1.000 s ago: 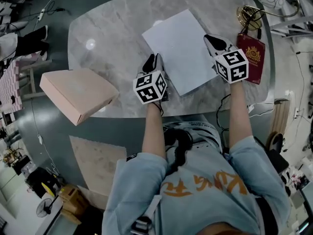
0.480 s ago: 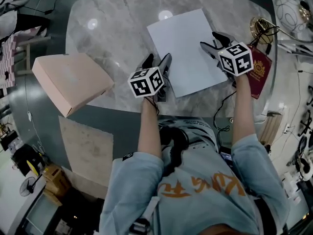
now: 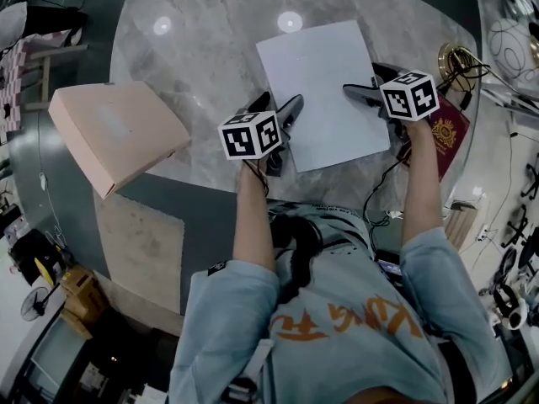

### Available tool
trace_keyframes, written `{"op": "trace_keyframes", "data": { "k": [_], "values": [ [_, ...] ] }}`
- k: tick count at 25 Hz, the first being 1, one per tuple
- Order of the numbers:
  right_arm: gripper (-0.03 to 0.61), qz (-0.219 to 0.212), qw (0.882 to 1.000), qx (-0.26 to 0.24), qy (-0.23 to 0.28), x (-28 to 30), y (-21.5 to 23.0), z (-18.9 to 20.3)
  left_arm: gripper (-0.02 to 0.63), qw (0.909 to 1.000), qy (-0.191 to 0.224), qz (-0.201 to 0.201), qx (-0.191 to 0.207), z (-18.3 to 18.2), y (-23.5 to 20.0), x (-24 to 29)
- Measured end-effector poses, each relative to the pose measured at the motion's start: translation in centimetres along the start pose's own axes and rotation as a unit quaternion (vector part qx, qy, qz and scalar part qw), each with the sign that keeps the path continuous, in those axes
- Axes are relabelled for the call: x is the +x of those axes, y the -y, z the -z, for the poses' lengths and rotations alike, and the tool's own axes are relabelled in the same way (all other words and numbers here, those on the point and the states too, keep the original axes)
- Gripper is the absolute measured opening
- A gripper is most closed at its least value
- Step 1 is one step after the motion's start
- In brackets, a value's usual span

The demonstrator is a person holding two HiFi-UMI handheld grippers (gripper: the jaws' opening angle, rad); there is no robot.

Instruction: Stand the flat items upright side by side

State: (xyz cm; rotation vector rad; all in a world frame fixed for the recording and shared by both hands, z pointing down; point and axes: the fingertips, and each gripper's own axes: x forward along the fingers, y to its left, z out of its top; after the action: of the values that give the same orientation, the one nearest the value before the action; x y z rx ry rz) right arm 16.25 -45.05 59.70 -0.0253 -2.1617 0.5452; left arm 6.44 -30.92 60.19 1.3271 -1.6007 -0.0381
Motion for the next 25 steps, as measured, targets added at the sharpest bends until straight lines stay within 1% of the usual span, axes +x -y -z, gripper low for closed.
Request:
{"op": "trace_keyframes", "data": {
  "k": [7,12,18,25],
  "values": [
    [0.446,-0.024,0.999,0.011,-0.018,0.8,0.5,0.3,0.37,0.9995,-0.025,0.015,-0.013,0.2,0.2,0.8],
    [0.445,-0.03,0.999,0.016,-0.018,1.2,0.5,0.3,0.368,0.9994,-0.03,0.014,-0.006,0.2,0.1,1.0],
    [0.431,-0.011,1.0,0.006,-0.007,0.9,0.2,0.2,0.359,0.9997,-0.02,0.005,0.013,0.1,0.2,0.8],
    [0.426,0.016,0.999,-0.027,0.018,-0.5,-1.5,-0.7,0.358,0.9989,-0.001,0.009,0.047,-0.4,0.7,-0.8]
  ]
}}
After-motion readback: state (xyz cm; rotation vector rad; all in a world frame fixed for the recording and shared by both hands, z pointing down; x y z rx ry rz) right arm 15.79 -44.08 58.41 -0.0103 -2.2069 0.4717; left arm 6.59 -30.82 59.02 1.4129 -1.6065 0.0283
